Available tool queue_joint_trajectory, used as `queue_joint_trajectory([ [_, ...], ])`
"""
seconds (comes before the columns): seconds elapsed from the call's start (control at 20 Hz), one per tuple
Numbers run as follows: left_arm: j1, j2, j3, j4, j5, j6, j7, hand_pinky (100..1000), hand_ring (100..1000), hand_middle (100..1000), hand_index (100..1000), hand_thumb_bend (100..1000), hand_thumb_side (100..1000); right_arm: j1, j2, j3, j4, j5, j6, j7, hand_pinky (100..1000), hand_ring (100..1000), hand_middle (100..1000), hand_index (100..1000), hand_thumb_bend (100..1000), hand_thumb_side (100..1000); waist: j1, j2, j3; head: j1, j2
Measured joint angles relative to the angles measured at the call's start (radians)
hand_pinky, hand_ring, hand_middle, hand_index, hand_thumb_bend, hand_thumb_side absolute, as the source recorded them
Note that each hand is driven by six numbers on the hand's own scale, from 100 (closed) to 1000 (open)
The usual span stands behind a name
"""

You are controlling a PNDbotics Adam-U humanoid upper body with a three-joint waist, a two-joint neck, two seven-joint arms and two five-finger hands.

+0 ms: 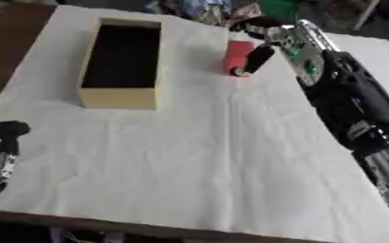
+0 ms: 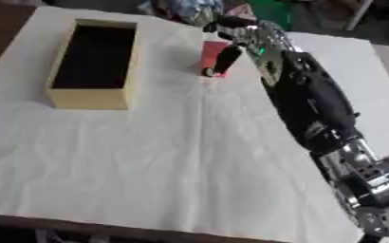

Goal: Pick up objects on the table and place them in the box.

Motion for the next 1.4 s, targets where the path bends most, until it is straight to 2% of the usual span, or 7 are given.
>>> queue_joint_trajectory([
  [0.4, -0.001, 0.0, -0.003, 0.0, -0.001, 0.0, -0.001, 1000, 835, 713, 763, 100, 334, -0.008, 0.012, -0.039, 0.076, 0.035, 0.037, -0.055, 901, 1000, 921, 1000, 441, 175, -0.001, 0.005, 0.012, -0.002, 0.0],
  [0.55, -0.001, 0.0, -0.004, 0.0, -0.001, 0.0, -0.001, 1000, 835, 713, 763, 100, 334, -0.008, 0.012, -0.048, 0.092, 0.044, 0.042, -0.082, 872, 1000, 811, 976, 404, 100, 0.0, 0.006, 0.012, -0.002, 0.0],
  [0.7, -0.001, 0.0, -0.005, 0.0, -0.001, 0.0, -0.001, 1000, 835, 713, 763, 100, 333, -0.008, 0.011, -0.054, 0.094, 0.056, 0.042, -0.118, 844, 1000, 672, 950, 379, 100, 0.001, 0.006, 0.011, -0.002, -0.003],
  [0.75, -0.001, 0.0, -0.005, 0.0, -0.001, 0.0, -0.001, 1000, 834, 713, 763, 100, 333, -0.008, 0.011, -0.054, 0.094, 0.06, 0.041, -0.131, 826, 1000, 595, 930, 381, 100, 0.002, 0.006, 0.011, -0.002, -0.003],
  [0.85, -0.001, 0.0, -0.005, 0.0, -0.001, 0.0, -0.001, 1000, 834, 713, 763, 100, 333, -0.008, 0.011, -0.054, 0.094, 0.067, 0.041, -0.163, 805, 1000, 524, 908, 382, 100, 0.002, 0.006, 0.011, -0.002, -0.003],
  [1.15, -0.001, 0.0, -0.005, 0.0, -0.001, 0.0, -0.001, 1000, 834, 713, 763, 100, 331, -0.008, 0.011, -0.052, 0.078, 0.088, 0.027, -0.249, 794, 1000, 490, 897, 383, 100, 0.002, 0.006, 0.006, -0.002, -0.003],
  [1.4, -0.001, 0.0, -0.005, 0.0, -0.001, -0.001, -0.001, 1000, 834, 713, 763, 100, 328, -0.022, 0.019, -0.025, 0.015, 0.087, -0.005, -0.264, 796, 1000, 492, 897, 381, 100, 0.003, 0.004, 0.007, -0.002, -0.003],
])
